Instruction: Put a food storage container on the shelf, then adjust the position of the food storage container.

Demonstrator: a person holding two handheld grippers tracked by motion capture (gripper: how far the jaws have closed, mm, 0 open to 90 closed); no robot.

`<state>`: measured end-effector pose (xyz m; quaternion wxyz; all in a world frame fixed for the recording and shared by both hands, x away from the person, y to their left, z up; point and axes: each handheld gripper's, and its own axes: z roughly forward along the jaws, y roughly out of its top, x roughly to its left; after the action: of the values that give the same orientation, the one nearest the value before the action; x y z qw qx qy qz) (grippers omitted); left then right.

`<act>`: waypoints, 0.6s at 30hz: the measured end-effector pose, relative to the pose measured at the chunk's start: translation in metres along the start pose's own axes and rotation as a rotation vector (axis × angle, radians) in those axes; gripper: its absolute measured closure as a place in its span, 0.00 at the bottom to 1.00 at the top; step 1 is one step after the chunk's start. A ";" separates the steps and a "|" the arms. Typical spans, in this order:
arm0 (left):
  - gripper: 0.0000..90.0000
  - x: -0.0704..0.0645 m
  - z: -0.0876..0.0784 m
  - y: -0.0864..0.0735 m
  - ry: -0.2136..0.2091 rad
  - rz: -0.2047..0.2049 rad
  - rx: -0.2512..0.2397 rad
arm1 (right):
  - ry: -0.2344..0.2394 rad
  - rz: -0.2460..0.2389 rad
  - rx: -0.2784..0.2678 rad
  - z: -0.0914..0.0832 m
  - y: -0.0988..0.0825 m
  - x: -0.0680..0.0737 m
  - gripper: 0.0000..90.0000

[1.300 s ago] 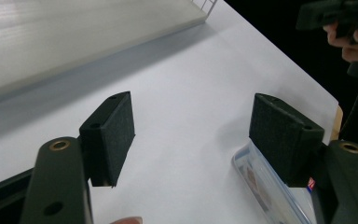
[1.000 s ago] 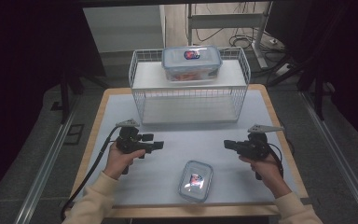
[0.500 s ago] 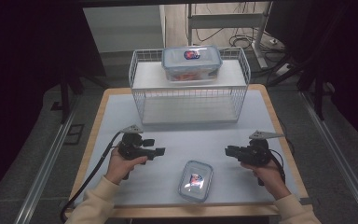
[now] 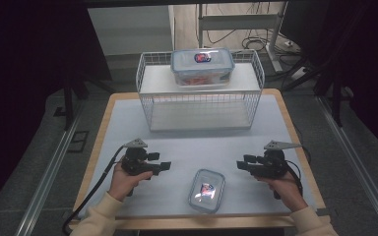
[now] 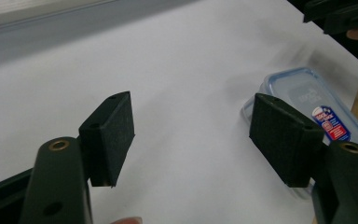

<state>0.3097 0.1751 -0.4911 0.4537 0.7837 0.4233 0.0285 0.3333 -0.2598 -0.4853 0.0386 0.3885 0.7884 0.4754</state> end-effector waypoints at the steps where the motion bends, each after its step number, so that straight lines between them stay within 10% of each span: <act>1: 0.34 -0.001 0.000 -0.001 0.007 0.003 0.002 | 0.001 -0.009 0.002 -0.003 -0.002 0.003 0.55; 11: 0.34 0.000 -0.002 -0.013 0.026 -0.004 0.009 | 0.003 -0.047 0.037 -0.010 -0.016 0.012 0.60; 18: 0.34 -0.003 -0.001 -0.016 0.044 0.018 0.017 | 0.044 -0.129 0.093 -0.014 -0.025 0.030 0.94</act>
<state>0.2979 0.1772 -0.5013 0.4373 0.7904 0.4266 0.0463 0.2920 -0.2565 -0.4879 0.0337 0.3277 0.8336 0.4434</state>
